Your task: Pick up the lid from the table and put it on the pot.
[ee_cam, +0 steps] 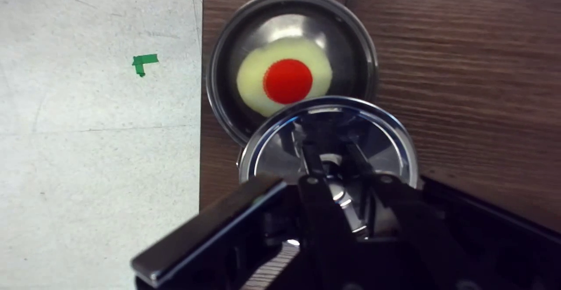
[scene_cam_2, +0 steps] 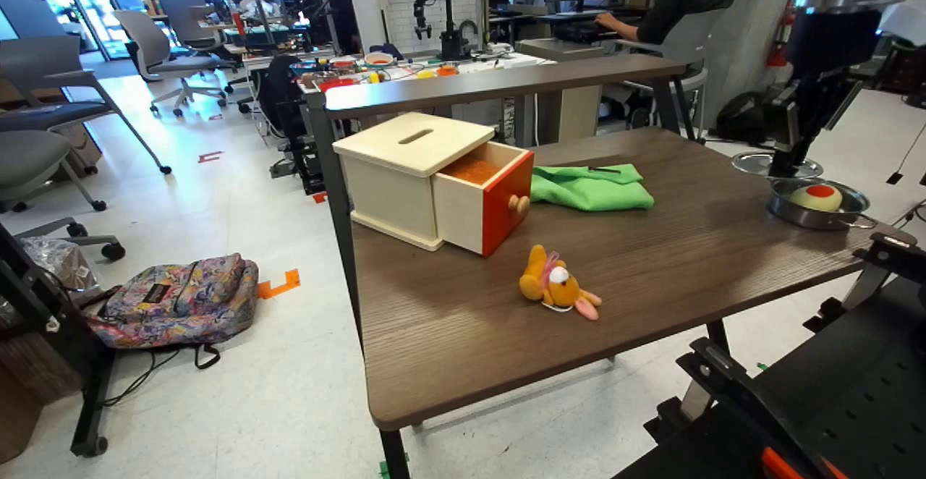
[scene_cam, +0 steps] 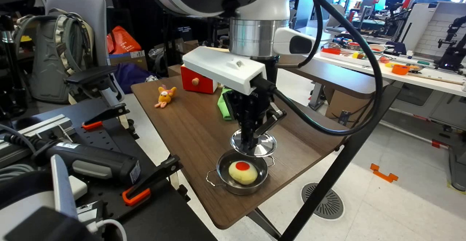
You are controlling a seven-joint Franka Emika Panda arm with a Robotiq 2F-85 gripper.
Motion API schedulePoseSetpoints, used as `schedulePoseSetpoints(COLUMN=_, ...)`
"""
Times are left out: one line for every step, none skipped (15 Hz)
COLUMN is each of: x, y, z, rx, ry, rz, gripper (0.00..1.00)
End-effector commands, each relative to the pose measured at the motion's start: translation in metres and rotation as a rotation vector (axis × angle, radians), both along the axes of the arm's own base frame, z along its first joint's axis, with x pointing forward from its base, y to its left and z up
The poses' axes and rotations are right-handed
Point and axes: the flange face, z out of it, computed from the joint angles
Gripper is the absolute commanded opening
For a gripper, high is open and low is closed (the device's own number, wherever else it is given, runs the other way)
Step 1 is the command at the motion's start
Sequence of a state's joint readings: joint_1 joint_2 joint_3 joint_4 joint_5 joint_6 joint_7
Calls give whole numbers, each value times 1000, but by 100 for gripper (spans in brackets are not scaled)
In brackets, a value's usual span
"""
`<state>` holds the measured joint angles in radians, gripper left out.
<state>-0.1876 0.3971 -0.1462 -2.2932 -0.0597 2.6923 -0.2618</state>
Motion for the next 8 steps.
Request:
schedulePoseSetpoints(x=-24, y=-11, z=12, rx=-13, ry=-4, rz=49, gripper=5)
schedulePoseSetpoints(x=-28, y=-14, z=12, rx=-14, ry=3, rz=56, gripper=5)
schedulePoseSetpoints(x=-33, y=-18, z=11, rx=-15, ry=10, rz=66, gripper=5)
schedulePoseSetpoints(x=-38, y=-21, z=11, rx=-16, ry=17, rz=74, gripper=5)
schedulePoseSetpoints(x=-41, y=-24, z=9, rx=-17, ry=20, rz=84, gripper=5)
schedulePoseSetpoints(x=-44, y=-26, z=8, rx=-18, ry=27, rz=87, gripper=5)
schedulePoseSetpoints(x=-46, y=-28, z=6, rx=-16, ry=33, rz=90, gripper=5)
schedulePoseSetpoints(x=-46, y=-28, z=4, rx=-15, ry=37, rz=91, gripper=5)
